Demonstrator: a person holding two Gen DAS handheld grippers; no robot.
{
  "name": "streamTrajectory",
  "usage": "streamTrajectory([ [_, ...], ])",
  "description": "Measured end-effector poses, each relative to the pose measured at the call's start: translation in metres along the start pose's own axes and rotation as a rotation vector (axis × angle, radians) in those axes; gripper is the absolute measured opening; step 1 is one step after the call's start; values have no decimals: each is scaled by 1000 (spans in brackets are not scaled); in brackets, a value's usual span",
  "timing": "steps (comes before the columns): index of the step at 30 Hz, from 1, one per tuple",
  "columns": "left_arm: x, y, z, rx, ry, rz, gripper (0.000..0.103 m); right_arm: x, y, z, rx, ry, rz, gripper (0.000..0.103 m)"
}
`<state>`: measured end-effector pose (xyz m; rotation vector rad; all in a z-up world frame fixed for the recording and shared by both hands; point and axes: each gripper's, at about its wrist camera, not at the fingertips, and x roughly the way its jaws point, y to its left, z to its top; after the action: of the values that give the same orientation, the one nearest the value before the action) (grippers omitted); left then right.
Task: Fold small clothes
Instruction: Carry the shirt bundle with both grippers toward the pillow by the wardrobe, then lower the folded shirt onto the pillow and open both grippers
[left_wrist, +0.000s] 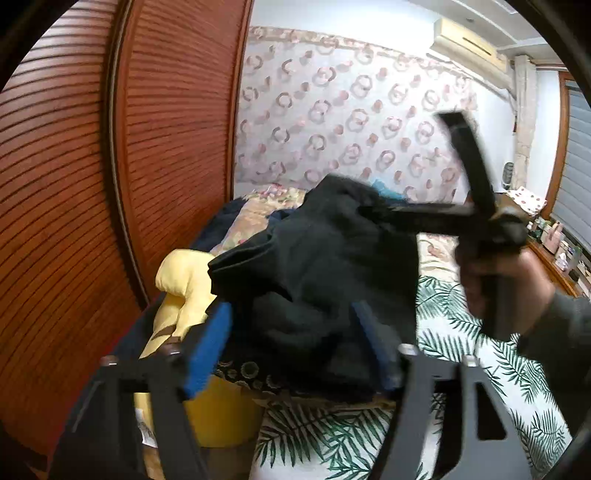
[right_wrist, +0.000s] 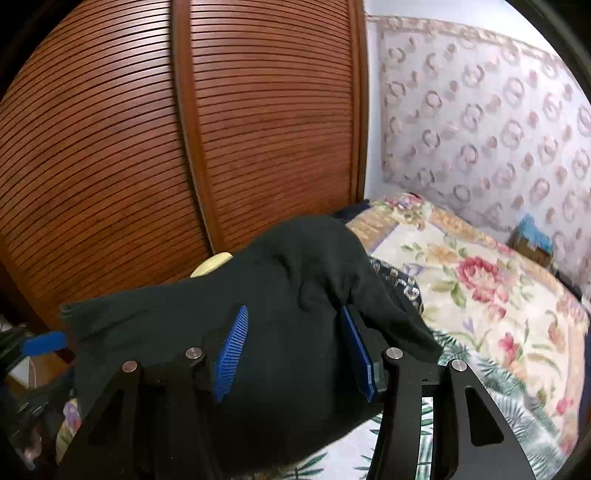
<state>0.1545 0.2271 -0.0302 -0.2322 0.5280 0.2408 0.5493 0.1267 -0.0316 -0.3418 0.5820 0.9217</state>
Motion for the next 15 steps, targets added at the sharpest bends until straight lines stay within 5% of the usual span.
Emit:
streamTrajectory([
  [8,-18,-18,2,68,-30,-20,80,-20,3,4,66,-44,5,54],
  [15,-33,-49,0,143,-65,-70,81,-89,42,-51,58,-94,-52,54],
])
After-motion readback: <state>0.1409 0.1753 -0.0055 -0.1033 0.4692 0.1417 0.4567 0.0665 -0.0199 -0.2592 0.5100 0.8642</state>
